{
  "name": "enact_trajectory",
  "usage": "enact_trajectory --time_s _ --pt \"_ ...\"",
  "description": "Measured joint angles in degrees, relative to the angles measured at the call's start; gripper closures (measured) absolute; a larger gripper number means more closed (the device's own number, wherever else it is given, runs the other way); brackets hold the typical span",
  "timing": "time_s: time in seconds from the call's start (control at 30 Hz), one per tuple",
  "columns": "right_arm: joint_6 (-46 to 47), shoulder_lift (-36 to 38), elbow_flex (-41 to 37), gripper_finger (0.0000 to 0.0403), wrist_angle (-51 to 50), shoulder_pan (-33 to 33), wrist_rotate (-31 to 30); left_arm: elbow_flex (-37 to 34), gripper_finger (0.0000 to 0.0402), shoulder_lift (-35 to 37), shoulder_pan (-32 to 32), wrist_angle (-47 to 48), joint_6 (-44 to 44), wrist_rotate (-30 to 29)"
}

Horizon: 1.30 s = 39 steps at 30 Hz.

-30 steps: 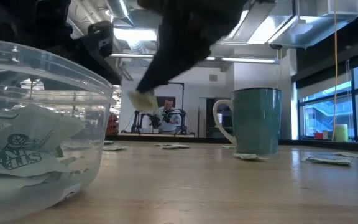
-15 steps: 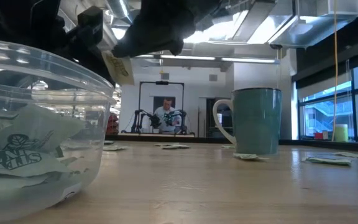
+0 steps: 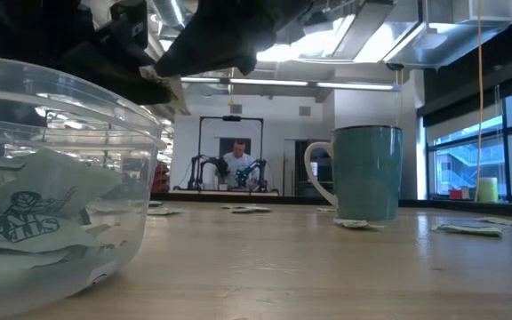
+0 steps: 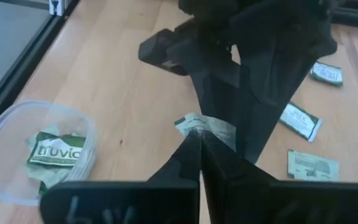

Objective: Pick and place Stevia / Truvia into bins
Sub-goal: Put the light green stevia packet into the transparent bin

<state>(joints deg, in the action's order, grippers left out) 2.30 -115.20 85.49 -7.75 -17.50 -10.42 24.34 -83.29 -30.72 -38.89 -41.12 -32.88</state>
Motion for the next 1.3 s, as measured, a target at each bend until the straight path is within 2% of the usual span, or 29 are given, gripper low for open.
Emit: enact_trajectory --time_s 0.2,0.3,0.5,0.63,0.77,0.83,0.93,1.13,1.23,1.3 --pt "-1.5 0.0 0.0 0.0400 1.0 -0.2 -0.1 0.0 0.0391 0.0 0.0 0.1 0.0 0.1" --pt "-2.4 0.0 0.0 0.0394 0.9 -0.2 -0.1 0.0 0.0394 0.0 0.0 0.1 0.0 0.1" --pt "-5.6 2.2 0.0 0.0336 -2.9 -0.9 -0.6 0.0 0.0396 0.0 0.0 0.1 3.7 0.0" --pt "-4.0 5.5 0.0 0.0294 -10.2 -2.1 -3.0 0.0 0.0396 0.0 0.0 0.1 10.4 0.8" --pt "-0.6 8.3 -2.5 0.0278 -14.1 -3.7 -3.9 -0.1 0.0396 0.7 0.5 0.2 23.5 3.4" --pt "1.4 9.1 -5.5 0.0277 -13.5 -4.2 -4.0 0.4 0.0397 1.1 1.3 2.3 29.1 7.0" --pt "4.9 10.4 -10.9 0.0276 -11.1 -4.6 -3.9 4.4 0.0397 1.2 2.7 10.3 36.6 16.1" --pt "9.7 11.1 -16.4 0.0275 -9.3 -4.4 -4.1 18.5 0.0397 0.4 3.6 36.0 49.9 28.1" --pt "11.1 11.1 -17.2 0.0275 -9.2 -4.5 -4.1 23.6 0.0394 -0.3 3.6 42.5 56.8 34.7" --pt "11.4 11.1 -17.3 0.0275 -9.2 -4.5 -4.1 25.6 0.0392 -0.9 3.8 43.0 60.7 38.5"
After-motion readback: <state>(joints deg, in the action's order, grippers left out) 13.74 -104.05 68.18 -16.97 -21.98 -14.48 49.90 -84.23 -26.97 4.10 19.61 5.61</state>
